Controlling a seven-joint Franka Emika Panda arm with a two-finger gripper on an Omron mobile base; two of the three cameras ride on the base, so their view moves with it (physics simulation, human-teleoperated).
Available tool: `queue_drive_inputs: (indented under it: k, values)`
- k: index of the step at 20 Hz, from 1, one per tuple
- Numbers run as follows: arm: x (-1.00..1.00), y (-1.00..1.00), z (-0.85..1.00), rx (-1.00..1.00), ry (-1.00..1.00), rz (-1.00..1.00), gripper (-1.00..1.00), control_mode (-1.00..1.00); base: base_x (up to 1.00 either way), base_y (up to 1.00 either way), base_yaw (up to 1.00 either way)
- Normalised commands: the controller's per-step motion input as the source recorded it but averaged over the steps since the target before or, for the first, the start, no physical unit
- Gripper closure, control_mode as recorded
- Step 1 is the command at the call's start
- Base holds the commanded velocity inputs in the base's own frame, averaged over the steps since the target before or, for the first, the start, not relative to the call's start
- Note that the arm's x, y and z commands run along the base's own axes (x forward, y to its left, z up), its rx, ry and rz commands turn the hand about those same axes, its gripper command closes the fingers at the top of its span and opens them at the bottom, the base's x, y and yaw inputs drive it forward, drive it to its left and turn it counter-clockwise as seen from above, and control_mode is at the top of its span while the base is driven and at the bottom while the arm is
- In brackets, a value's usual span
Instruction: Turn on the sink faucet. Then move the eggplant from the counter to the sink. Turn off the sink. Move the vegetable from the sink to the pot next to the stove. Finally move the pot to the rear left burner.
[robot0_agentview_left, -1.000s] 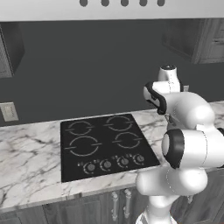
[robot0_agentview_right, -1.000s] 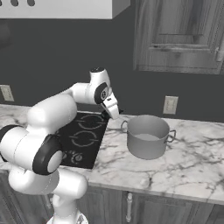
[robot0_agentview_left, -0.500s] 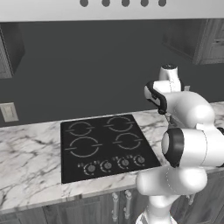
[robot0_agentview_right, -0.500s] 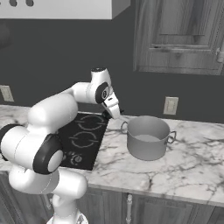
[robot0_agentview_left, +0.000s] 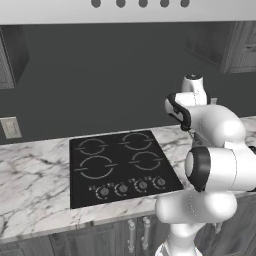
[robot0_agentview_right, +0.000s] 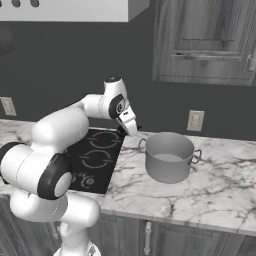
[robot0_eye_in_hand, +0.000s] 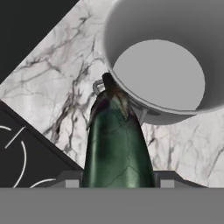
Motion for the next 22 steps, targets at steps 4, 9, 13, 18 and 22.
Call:
queue_drive_inputs:
  k: [4,9,13,18,22]
  values:
    - [0.04,-0.03,-0.03,-0.01,-0.02,0.00,1.00,-1.00,0.00,0.00,0.00]
    - [0.17,-0.31,-0.13,-0.02,0.00,-0.01,1.00,-1.00,0.00,0.00,0.00]
    - [0.14,-0.47,-0.16,0.00,0.00,0.00,1.00,-1.00,0.00,0.00,0.00]
    - [0.16,-0.59,-0.11,0.00,0.00,-0.02,1.00,-1.00,0.00,0.00,0.00]
    - [0.13,-0.49,-0.12,0.00,0.00,-0.02,1.00,-1.00,0.00,0.00,0.00]
